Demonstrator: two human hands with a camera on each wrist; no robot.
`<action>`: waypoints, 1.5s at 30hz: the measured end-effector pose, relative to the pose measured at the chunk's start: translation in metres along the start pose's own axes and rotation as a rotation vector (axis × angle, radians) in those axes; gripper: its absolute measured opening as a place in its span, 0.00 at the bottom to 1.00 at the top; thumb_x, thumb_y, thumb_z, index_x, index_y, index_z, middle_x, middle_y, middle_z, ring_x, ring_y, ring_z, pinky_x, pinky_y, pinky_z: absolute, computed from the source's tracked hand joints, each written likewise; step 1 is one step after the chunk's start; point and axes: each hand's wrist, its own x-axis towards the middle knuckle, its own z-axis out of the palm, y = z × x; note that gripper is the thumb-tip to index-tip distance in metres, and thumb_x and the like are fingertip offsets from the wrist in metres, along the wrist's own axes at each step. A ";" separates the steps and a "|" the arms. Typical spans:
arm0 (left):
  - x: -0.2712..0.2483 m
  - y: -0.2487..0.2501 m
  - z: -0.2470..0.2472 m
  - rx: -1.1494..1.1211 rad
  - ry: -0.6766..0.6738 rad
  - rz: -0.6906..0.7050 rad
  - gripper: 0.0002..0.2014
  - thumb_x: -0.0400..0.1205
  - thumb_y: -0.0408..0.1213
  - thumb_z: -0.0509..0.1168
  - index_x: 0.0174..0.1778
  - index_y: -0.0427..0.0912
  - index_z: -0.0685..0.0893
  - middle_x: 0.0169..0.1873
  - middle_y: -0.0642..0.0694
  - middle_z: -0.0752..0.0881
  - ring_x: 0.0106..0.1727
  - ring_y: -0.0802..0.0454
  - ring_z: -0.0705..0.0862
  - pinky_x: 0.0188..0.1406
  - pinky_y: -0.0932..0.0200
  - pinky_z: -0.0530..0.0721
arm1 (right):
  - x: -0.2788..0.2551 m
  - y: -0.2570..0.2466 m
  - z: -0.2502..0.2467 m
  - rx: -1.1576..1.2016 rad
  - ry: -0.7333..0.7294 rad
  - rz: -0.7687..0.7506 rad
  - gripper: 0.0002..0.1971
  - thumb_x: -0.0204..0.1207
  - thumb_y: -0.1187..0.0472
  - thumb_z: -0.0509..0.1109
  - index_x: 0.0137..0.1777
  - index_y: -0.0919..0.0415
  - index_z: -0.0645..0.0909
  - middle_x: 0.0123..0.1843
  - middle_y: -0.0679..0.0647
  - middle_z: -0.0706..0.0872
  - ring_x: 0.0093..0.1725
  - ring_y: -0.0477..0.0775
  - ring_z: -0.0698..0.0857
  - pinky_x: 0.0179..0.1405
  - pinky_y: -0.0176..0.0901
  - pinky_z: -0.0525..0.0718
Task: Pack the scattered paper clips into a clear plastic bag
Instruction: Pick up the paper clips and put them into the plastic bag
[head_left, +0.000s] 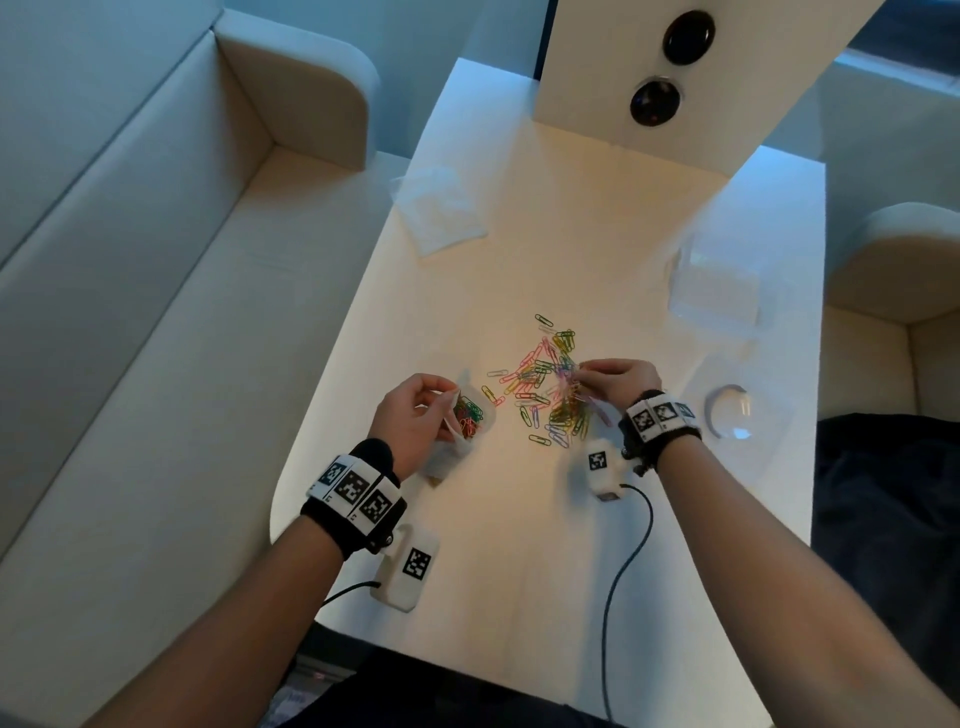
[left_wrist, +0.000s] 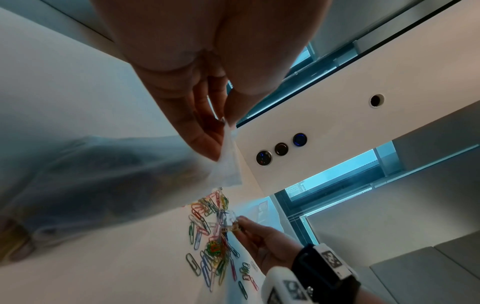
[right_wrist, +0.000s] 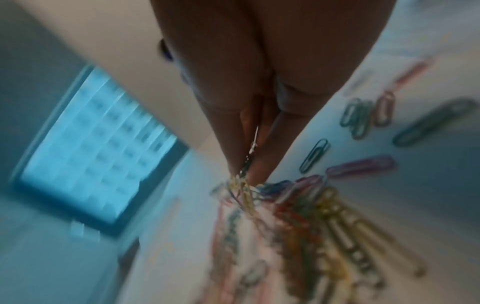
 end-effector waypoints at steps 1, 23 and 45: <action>0.000 0.000 0.002 0.001 -0.007 0.002 0.03 0.85 0.33 0.65 0.52 0.41 0.83 0.43 0.42 0.85 0.47 0.46 0.91 0.49 0.41 0.91 | -0.007 0.001 -0.002 0.252 -0.054 0.063 0.13 0.70 0.68 0.80 0.55 0.69 0.88 0.47 0.63 0.92 0.40 0.51 0.92 0.39 0.33 0.89; 0.002 -0.003 0.039 0.053 -0.049 0.053 0.04 0.85 0.32 0.65 0.50 0.42 0.85 0.39 0.43 0.87 0.40 0.41 0.90 0.49 0.37 0.91 | -0.124 -0.017 0.068 -0.652 -0.241 -0.638 0.13 0.81 0.68 0.63 0.54 0.60 0.90 0.43 0.57 0.91 0.41 0.54 0.86 0.48 0.46 0.85; 0.002 -0.006 0.016 0.001 -0.011 0.011 0.05 0.85 0.33 0.65 0.47 0.47 0.85 0.41 0.42 0.85 0.48 0.41 0.91 0.49 0.38 0.91 | -0.049 0.043 0.077 -0.966 0.019 -0.187 0.30 0.80 0.59 0.66 0.81 0.54 0.62 0.82 0.62 0.62 0.77 0.70 0.66 0.70 0.60 0.78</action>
